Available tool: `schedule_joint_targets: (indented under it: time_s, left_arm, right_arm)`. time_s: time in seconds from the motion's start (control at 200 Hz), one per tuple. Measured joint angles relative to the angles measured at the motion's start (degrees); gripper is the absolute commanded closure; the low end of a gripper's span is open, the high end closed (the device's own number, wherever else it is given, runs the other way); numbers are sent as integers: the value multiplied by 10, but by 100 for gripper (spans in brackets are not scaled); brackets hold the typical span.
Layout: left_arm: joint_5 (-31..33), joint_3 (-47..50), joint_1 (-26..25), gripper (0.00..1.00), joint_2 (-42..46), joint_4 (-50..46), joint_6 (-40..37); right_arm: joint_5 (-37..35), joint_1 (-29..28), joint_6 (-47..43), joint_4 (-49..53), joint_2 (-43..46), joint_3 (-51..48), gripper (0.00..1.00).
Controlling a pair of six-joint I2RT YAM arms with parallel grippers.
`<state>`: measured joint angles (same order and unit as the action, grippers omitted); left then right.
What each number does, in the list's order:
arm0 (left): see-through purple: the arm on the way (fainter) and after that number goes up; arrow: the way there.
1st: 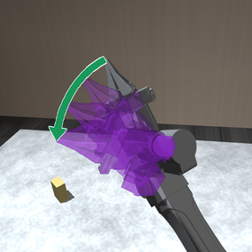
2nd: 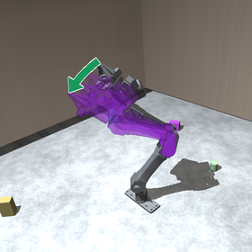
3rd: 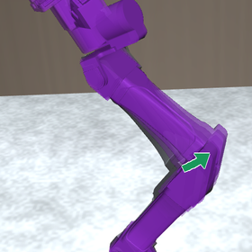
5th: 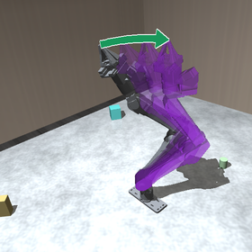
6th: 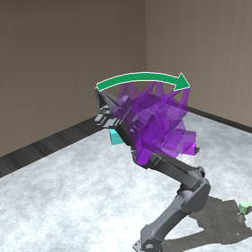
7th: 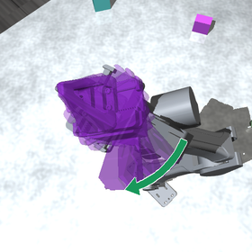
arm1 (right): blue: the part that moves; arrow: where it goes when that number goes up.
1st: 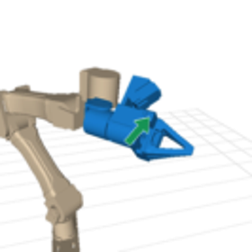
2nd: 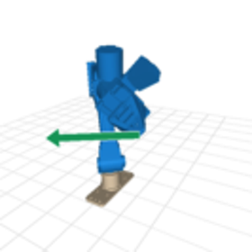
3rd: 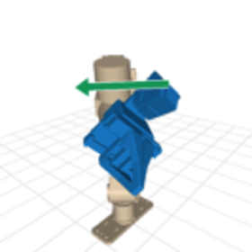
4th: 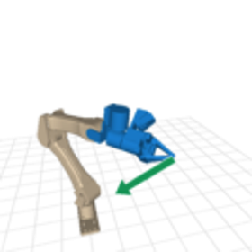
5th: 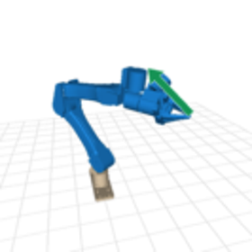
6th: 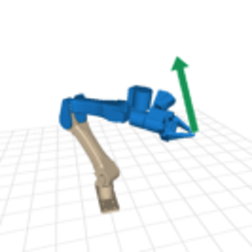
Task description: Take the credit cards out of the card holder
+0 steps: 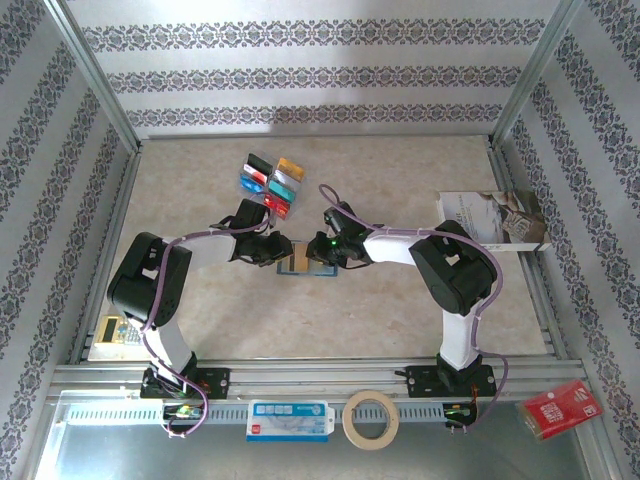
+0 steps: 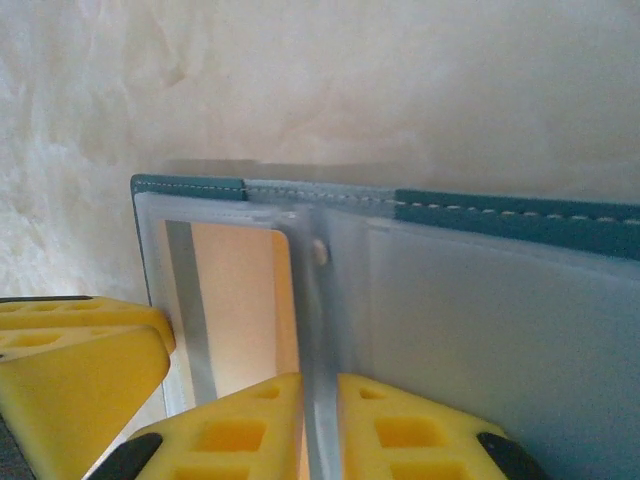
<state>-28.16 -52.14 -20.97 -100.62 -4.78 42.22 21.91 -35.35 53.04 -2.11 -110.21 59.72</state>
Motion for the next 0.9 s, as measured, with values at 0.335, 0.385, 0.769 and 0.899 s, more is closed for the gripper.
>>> schedule_joint_targets:
  time_s: [0.335,0.385,0.769,0.899]
  left_arm:
    - [13,0,-1,79,0,-5,-9]
    - [15,0,-1,79,0,-6,-13]
    - [24,-2,-1,81,0,-11,-19]
    - [24,-2,-1,81,-1,-13,-19]
  right_arm:
    - [57,23,-1,-74,-2,-36,84]
    - [61,25,-3,-82,-2,-40,84]
    - [92,30,-24,-85,-2,-43,85]
    - [92,30,-25,-76,-2,-40,86]
